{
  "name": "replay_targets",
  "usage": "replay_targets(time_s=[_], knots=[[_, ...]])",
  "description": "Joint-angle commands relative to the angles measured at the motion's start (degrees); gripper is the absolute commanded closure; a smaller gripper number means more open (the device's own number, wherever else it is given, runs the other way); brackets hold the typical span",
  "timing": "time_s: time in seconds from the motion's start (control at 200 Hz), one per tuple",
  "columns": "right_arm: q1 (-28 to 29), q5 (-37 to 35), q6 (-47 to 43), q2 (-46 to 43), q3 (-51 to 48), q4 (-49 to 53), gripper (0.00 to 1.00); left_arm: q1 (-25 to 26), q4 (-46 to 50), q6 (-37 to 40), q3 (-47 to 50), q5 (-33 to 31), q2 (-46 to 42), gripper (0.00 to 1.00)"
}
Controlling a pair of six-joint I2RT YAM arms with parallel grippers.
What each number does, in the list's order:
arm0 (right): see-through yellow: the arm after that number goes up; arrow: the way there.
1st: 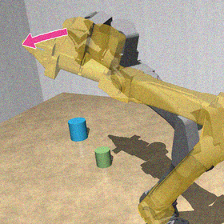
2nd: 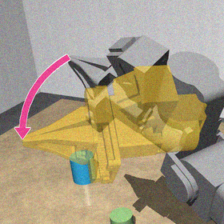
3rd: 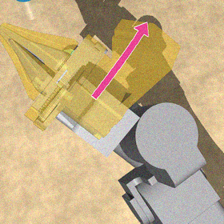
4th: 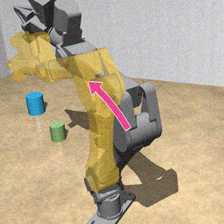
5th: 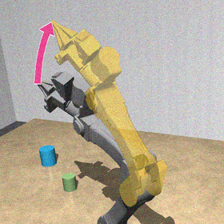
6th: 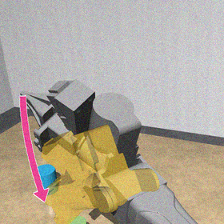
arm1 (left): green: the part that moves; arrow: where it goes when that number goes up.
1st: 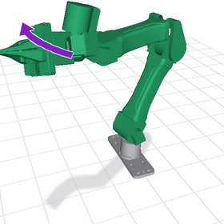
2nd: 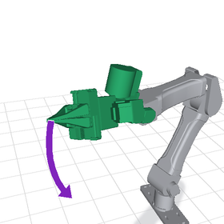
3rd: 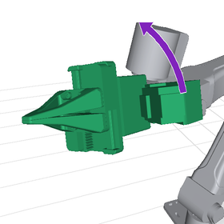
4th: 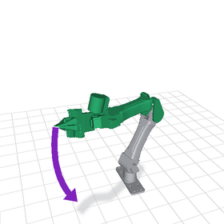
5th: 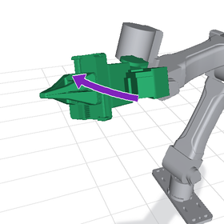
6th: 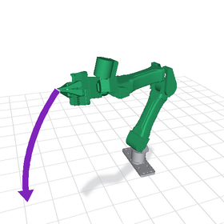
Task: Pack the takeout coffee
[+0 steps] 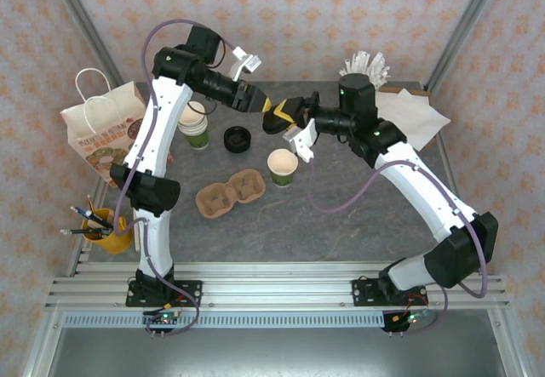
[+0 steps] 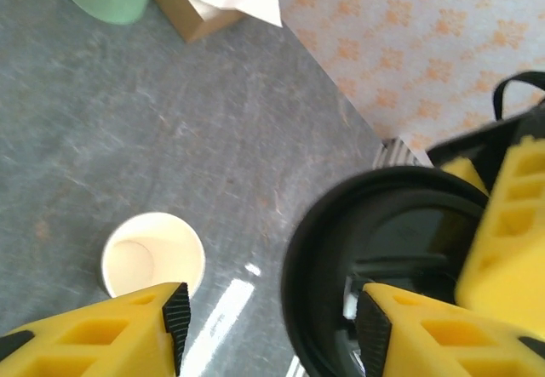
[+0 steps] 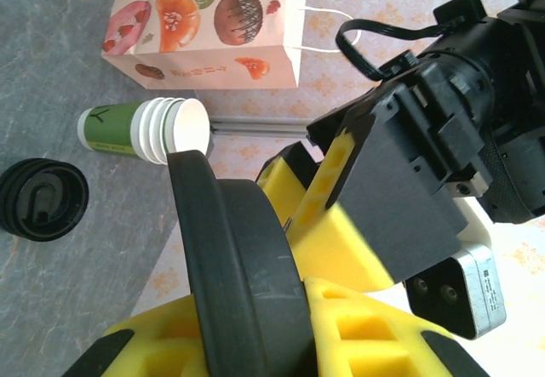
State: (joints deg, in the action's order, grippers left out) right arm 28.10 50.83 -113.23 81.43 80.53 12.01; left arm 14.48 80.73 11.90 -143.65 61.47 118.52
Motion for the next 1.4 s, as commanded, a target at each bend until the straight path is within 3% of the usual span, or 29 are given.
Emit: replay_targets(time_s=[0.0, 0.115, 0.29, 0.606, 0.911, 1.221, 1.391], knots=[[0.29, 0.94, -2.51, 0.54, 2.08, 2.26, 1.0, -0.56, 3.35, 3.87, 3.06, 3.04, -3.48, 0.37], [0.3, 1.26, -3.08, 1.33, 2.91, 2.58, 1.0, -0.96, 1.99, 3.21, 4.71, 3.28, -4.44, 0.37], [0.29, 3.21, -2.79, 1.48, 3.75, 2.9, 1.0, -0.96, 2.43, 2.47, 4.37, 4.32, -2.64, 0.46], [0.9, 3.29, -2.95, 1.98, 4.49, 4.09, 1.0, -0.89, 1.36, 1.29, 3.12, 7.08, -0.77, 0.48], [1.7, 3.31, -3.31, 2.55, 4.92, 3.96, 1.0, -0.68, 2.11, 1.06, 3.13, 7.55, 0.29, 0.62], [2.53, 1.63, -3.21, 3.49, 5.48, 2.15, 1.0, -0.21, 3.68, 2.25, 3.15, 8.04, 1.19, 0.62], [2.49, 1.03, -2.85, 3.21, 5.37, 1.26, 1.0, -0.22, 5.82, 4.37, 3.45, 8.84, 1.23, 0.67]])
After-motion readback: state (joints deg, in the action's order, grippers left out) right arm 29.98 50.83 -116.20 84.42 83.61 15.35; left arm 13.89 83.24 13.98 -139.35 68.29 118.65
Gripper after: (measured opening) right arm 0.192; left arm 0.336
